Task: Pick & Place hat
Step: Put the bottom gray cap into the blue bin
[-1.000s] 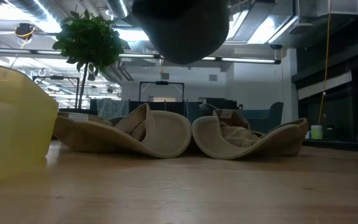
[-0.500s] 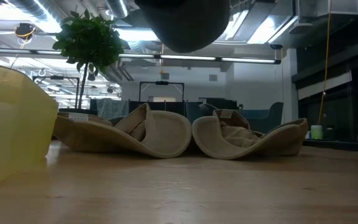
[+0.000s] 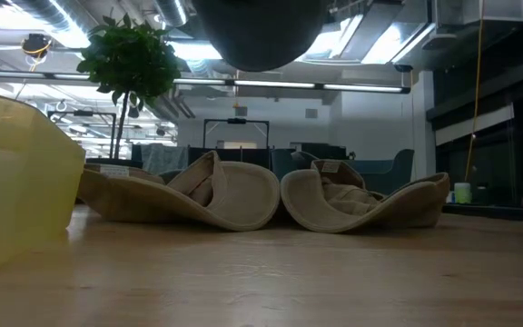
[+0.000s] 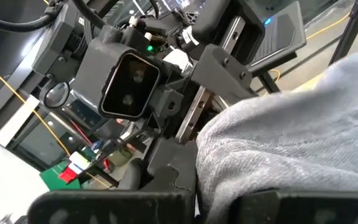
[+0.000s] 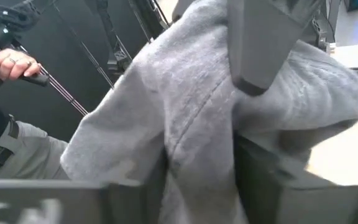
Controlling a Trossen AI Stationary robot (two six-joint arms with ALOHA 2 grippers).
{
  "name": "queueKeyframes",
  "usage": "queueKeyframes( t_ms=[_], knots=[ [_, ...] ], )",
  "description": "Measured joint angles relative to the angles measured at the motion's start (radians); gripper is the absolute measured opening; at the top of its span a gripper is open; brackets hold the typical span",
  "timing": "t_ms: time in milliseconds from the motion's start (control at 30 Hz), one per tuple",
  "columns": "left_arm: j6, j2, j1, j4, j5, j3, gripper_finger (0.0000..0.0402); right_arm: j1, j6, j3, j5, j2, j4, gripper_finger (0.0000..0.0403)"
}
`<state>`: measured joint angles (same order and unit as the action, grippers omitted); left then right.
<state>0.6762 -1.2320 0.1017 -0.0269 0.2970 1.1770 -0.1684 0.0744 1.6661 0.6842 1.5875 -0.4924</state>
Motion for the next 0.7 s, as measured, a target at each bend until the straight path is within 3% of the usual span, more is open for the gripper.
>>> queueKeyframes(
  t_ms=[167, 233, 500, 700],
  knots=[
    [-0.025, 0.0, 0.004, 0.002, 0.002, 0.0, 0.0012, 0.0, -0.04, 0.0, -0.002, 0.0, -0.021, 0.004],
    [-0.055, 0.0, 0.004, 0.001, 0.002, 0.0, 0.0019, 0.0, -0.056, 0.0, -0.003, 0.0, -0.022, 0.0015],
    [-0.201, -0.001, 0.003, 0.019, -0.009, 0.0, 0.0041, 0.0, -0.093, 0.001, -0.034, -0.001, -0.087, 0.0022],
    [-0.305, -0.001, 0.003, 0.095, 0.025, 0.0, 0.0081, -0.005, -0.136, 0.001, -0.044, -0.001, -0.191, 0.0017]
  ],
)
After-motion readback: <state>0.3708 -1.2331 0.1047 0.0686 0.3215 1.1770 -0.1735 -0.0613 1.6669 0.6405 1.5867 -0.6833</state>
